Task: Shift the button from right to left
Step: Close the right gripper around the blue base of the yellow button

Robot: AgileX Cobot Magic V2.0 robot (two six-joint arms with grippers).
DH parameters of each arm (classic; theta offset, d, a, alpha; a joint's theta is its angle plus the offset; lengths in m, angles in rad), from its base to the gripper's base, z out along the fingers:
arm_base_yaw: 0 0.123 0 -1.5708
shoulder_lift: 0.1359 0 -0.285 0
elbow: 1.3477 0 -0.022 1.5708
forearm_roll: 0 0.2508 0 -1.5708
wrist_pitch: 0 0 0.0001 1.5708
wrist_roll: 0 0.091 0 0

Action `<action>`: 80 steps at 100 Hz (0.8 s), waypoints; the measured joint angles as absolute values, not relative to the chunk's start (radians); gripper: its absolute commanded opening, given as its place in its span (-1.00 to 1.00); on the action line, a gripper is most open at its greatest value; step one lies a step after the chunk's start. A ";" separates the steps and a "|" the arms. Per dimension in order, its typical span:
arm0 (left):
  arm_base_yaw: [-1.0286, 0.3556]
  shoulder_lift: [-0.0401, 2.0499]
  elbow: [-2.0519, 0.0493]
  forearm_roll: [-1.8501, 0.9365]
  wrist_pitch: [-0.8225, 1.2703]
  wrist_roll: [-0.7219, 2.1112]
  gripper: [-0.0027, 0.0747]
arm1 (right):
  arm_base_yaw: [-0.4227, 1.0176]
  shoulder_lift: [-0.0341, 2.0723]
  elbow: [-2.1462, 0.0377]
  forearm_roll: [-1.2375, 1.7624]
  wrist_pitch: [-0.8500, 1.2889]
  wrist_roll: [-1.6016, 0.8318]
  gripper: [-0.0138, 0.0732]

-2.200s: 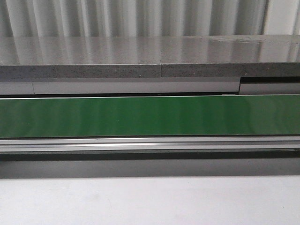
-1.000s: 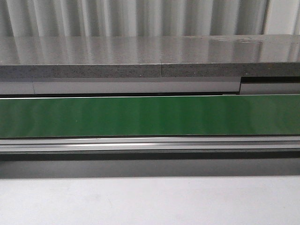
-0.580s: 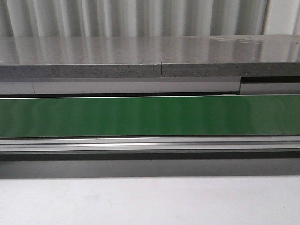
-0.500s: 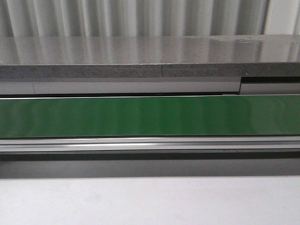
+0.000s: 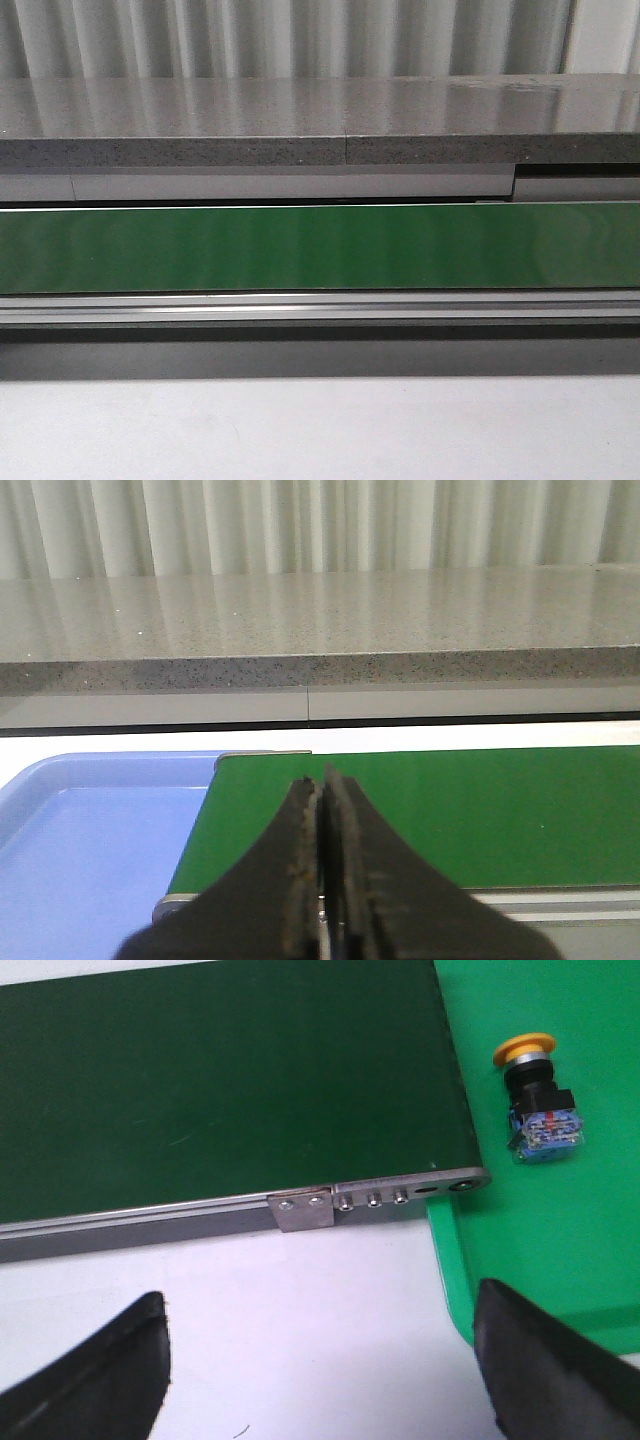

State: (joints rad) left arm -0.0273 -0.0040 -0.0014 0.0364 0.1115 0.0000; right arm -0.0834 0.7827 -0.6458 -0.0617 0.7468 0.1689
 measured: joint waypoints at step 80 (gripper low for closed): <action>-0.027 -0.004 -0.001 0.036 0.111 0.000 -0.98 | -0.501 1.430 -1.052 -0.013 0.906 0.169 0.72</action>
